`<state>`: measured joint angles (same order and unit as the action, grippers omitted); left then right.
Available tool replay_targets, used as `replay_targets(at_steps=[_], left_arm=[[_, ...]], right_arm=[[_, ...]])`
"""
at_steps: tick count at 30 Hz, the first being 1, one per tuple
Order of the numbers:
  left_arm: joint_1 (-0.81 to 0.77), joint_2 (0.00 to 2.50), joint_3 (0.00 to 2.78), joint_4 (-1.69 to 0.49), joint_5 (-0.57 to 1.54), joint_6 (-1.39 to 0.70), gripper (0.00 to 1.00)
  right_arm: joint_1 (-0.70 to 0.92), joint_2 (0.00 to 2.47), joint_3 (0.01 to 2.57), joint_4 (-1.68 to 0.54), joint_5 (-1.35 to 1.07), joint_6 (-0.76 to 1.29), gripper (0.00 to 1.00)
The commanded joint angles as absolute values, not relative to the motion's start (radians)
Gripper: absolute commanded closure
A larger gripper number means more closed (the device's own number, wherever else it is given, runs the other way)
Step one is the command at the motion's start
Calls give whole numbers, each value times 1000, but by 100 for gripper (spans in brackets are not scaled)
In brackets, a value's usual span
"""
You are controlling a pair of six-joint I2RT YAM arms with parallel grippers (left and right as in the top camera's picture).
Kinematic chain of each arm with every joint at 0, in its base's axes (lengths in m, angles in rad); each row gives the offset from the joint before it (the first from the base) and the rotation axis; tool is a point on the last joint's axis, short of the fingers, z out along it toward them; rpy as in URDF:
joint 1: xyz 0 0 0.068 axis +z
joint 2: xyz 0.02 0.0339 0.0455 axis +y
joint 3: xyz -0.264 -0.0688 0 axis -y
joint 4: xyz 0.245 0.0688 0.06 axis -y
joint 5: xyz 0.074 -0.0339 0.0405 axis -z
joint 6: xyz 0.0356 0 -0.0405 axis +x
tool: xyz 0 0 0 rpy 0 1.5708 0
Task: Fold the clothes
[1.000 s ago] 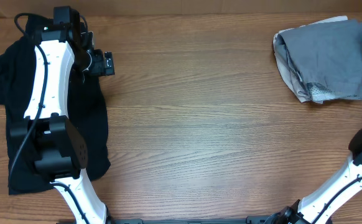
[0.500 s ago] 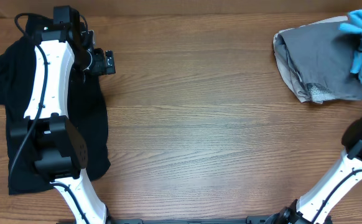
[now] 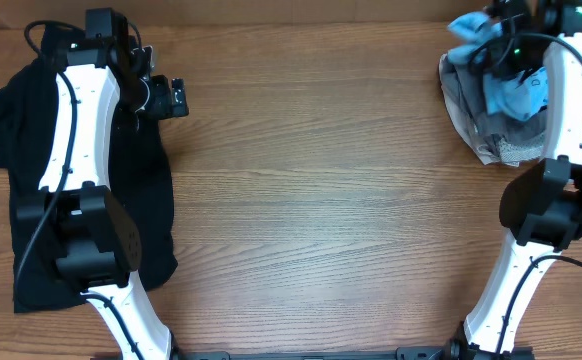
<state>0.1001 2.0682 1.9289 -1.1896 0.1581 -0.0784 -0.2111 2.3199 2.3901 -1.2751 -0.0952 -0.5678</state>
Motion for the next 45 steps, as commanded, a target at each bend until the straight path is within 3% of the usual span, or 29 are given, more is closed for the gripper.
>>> replay_targets(at_steps=[1,14,19,22,29,38,44,45], left_arm=[[96,2049,1937,-1184,181,-93,0],[96,2053,1937,-1181,180,-93,0],[96,2058,1932,-1170,181,-93,0],[96,2059,1932,-1171,181,-93,0],[95,2060,1932,-1171,181,-94,0],[95,2060,1932,-1170,181,-93,0],[95,2060,1932,-1165,180,-93,0],[95,2060,1932,-1162,180,-93,0]], right_arm=[[-201,2331,2347,-1298,-64,-548,0],[-286,2322,2465,-1341,-64,-232,0],[-381,2322,2459,-1334,-93,128,0],[-449,2322,2458,-1348,-186,232,0],[-577,2322,2458,-1389,-380,236,3],[-603,2323,2458,-1486,-373,151,19],[-602,2324,2434,-1577,-245,73,19],[-602,2324,2419,-1575,-210,72,23]])
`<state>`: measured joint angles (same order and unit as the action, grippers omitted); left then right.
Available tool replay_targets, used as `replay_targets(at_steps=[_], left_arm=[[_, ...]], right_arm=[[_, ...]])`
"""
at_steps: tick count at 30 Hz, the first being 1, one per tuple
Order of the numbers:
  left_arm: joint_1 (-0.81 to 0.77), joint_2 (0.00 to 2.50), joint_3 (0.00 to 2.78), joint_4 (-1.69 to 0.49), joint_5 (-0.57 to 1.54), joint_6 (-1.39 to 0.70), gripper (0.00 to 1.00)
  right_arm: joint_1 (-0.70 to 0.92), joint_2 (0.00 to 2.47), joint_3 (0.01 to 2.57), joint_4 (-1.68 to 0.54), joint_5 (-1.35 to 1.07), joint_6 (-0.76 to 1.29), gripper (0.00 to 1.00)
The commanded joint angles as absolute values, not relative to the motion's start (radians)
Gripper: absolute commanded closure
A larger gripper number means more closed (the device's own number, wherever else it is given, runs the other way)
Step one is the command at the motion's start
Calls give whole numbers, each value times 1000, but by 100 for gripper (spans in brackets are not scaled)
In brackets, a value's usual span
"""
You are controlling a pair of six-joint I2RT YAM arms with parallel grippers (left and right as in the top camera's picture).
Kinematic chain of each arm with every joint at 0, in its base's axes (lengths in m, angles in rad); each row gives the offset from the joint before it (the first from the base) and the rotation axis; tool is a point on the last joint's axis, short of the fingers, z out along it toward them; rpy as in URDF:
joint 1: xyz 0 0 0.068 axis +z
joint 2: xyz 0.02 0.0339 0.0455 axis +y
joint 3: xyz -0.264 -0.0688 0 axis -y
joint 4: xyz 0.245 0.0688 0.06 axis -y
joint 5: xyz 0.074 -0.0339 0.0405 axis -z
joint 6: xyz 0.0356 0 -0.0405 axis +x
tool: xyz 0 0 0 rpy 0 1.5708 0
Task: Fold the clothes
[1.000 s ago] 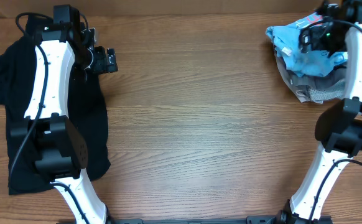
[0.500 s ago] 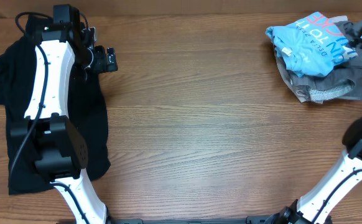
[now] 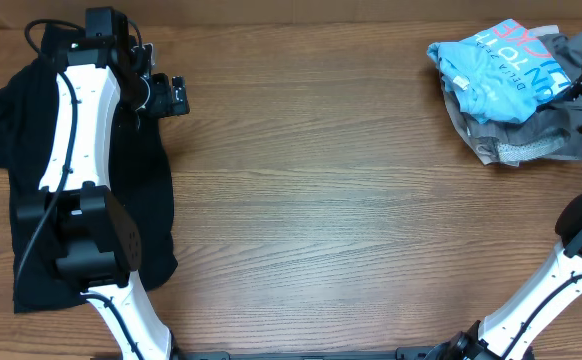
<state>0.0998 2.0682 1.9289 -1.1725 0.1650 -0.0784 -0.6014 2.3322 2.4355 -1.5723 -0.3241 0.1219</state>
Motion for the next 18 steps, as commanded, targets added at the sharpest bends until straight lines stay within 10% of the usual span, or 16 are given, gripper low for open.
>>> replay_targets(at_steps=[1,10,18], left_arm=[[95,2060,1932,-1159,180,-93,0],[95,2060,1932,-1147,181,-93,0],[95,2060,1932,-1147,180,-93,0]], right_arm=[[-601,2324,2396,-1565,-190,54,26],[-591,2324,2177,-1391,-228,-36,34],[-616,2324,2056,-1248,-224,19,96]])
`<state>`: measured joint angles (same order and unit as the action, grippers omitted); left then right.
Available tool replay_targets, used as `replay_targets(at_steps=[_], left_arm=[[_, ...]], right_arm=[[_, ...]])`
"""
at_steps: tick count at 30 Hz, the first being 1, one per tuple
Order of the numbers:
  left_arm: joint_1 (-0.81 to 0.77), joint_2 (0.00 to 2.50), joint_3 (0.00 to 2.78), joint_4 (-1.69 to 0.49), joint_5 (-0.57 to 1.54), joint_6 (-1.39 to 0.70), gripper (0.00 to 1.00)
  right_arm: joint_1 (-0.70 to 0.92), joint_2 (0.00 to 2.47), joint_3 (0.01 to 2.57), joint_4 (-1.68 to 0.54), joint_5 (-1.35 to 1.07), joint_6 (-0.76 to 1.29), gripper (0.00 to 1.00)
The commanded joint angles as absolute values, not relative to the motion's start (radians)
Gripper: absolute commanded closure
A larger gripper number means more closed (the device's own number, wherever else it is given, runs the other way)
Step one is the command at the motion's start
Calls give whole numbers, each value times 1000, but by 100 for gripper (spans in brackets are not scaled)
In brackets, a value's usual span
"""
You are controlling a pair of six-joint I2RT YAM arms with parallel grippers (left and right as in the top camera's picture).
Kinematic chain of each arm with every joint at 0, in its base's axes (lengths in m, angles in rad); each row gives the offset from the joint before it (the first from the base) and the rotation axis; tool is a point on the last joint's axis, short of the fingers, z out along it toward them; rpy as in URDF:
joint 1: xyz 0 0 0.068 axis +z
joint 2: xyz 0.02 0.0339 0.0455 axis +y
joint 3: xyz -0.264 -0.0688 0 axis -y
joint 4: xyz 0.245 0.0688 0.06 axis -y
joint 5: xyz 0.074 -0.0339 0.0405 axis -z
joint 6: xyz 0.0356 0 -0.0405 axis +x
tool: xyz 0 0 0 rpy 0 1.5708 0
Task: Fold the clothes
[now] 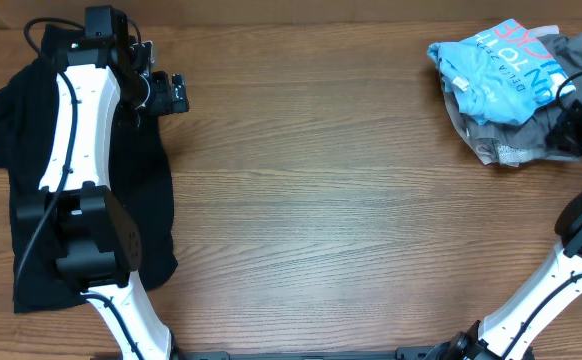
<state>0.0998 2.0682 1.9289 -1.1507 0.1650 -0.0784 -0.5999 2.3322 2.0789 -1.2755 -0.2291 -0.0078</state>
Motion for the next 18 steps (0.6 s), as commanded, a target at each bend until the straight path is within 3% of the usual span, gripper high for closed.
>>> replay_targets(at_steps=[1,7,9,11,18], left_arm=[[95,2060,1932,-1147,180,-93,0],[95,2060,1932,-1147,180,-93,0],[95,2060,1932,-1147,180,-93,0],[95,2060,1932,-1147,176,-93,0],[95,2060,1932,-1148,176,-93,0]], right_arm=[[-622,2324,2054,-1242,-221,32,96],[-664,2324,2055,-1224,-229,65,96],[-667,2324,2059,-1230,-251,80,69],[-668,2324,2072,-1239,-309,78,55],[-668,2321,2212,-1295,-433,80,46]])
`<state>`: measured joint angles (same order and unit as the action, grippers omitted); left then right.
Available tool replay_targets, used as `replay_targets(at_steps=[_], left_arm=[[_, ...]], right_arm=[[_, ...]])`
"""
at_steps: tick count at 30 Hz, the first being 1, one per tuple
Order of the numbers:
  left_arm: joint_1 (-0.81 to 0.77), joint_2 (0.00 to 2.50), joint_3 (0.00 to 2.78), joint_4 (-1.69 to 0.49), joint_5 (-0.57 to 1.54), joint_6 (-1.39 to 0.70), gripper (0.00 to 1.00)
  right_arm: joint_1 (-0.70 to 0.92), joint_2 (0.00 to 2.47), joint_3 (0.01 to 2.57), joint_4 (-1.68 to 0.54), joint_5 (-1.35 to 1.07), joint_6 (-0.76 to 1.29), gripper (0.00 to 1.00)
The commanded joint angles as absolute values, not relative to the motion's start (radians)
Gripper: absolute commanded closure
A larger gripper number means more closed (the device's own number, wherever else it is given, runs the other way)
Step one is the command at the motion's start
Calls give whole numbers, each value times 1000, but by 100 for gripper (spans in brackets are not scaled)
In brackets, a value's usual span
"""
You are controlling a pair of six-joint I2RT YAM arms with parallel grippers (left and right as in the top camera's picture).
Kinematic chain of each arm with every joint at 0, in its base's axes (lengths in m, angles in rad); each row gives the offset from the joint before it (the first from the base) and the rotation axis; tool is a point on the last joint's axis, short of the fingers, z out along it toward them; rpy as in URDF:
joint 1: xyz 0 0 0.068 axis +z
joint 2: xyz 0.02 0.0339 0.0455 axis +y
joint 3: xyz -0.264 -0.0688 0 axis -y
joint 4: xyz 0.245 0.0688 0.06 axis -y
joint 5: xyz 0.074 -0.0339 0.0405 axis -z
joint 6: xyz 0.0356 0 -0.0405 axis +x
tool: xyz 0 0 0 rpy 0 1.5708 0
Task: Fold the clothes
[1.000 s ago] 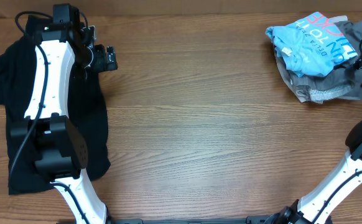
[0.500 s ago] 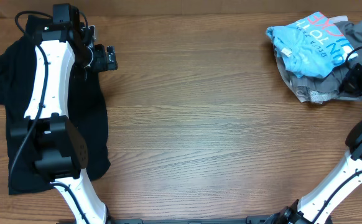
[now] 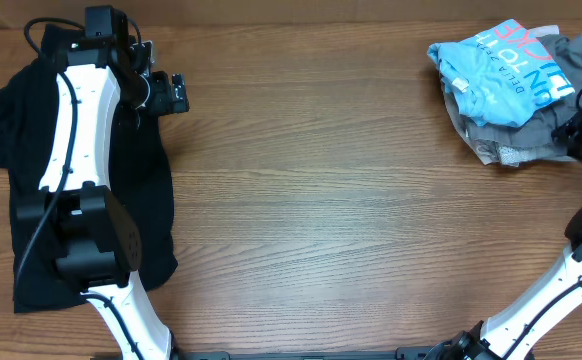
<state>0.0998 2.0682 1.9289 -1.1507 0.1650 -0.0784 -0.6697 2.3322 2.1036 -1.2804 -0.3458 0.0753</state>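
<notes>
A black garment [image 3: 31,150] lies spread along the table's left side, under my left arm. My left gripper [image 3: 174,96] hangs at its upper right edge over bare wood; its fingers look open and hold nothing. At the far right a light-blue printed T-shirt [image 3: 496,70] lies crumpled on top of grey clothes [image 3: 516,140]. My right gripper sits at the lower right edge of that pile, half cut off by the frame. Its fingers are dark against the cloth, and their state does not show.
The brown wooden table [image 3: 321,200] spans the view between the two heaps. The left arm's white links [image 3: 71,120] cross the black garment, and the right arm's base link [image 3: 561,290] rises at the lower right.
The right gripper has shifted slightly right and down along the pile's edge, now closer to the frame's border. The clothes pile and the left arm look unchanged.
First the right arm reached across the pile, covering much of it, with the blue shirt bunched beneath. Later the arm stood off to the right edge and the blue shirt lay exposed on top. Since then the right gripper has hovered at the pile's right edge. The left arm never moved.
</notes>
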Motion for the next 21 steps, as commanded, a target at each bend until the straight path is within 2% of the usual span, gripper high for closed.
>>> replay_targets(at_steps=[1,5,10,21], left_arm=[[95,2060,1932,-1147,176,-93,0],[95,2060,1932,-1146,173,-93,0],[95,2063,1932,-1138,160,-89,0],[95,2099,1932,-1144,158,-90,0]], right_arm=[[-668,2321,2246,-1311,-432,81,46],[-668,2320,2363,-1356,-420,80,46],[-659,2321,2413,-1328,-385,79,34],[-562,2324,2304,-1114,-379,78,35]])
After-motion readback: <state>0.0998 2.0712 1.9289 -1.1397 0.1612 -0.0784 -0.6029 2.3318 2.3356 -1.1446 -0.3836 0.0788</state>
